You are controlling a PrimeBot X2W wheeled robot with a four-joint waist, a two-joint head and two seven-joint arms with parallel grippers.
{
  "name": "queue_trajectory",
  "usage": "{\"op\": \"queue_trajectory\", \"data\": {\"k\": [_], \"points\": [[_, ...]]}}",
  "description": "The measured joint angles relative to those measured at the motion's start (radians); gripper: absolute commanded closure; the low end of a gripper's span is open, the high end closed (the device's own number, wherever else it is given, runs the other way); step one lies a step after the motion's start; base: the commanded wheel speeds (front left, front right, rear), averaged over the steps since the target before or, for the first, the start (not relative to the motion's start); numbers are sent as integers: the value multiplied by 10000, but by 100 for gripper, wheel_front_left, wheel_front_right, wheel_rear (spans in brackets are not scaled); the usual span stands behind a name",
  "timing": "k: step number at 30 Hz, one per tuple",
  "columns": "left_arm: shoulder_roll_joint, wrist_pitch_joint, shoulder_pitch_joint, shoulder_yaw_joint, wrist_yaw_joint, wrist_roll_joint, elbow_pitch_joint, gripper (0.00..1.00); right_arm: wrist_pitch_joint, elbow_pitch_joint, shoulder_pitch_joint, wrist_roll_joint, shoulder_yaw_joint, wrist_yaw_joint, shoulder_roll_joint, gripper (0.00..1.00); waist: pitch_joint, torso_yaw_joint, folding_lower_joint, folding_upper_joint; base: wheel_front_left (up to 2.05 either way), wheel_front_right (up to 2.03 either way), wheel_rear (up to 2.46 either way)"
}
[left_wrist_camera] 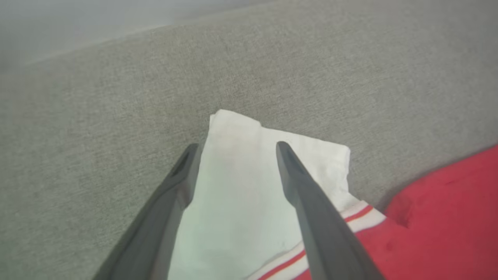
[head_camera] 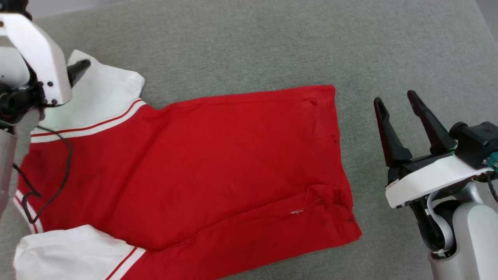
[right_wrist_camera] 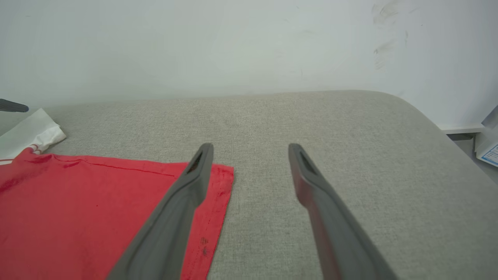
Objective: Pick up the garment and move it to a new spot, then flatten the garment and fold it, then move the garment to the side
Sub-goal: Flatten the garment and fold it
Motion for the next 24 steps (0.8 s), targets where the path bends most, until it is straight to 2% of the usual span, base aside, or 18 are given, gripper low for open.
{"op": "queue_trajectory", "data": {"k": [8,9,10,11,20,24], "points": [[267,1087,-113,-21,247,-249,1062,0,-6,261,-124,176,224,0,48,0,380,-470,-1,0,0,0,0],[249,1181,-118,12,313,-345,1181,54,-4,297,-125,226,245,0,50,0,408,-522,-1,0,0,0,0],[219,1283,-118,81,395,-464,1277,75,12,339,-125,245,253,0,54,0,426,-566,-1,0,0,0,0],[203,1348,-119,150,464,-573,1333,100,21,359,-125,276,251,0,52,0,438,-599,-1,0,0,0,0],[-33,765,-16,132,562,-529,1628,100,759,669,-246,1404,272,0,-199,0,288,-500,-2,0,0,0,0],[-280,399,-10,-40,495,-410,1697,100,2102,1252,-833,2138,142,0,-545,0,97,-223,-2,0,0,0,0]]}}
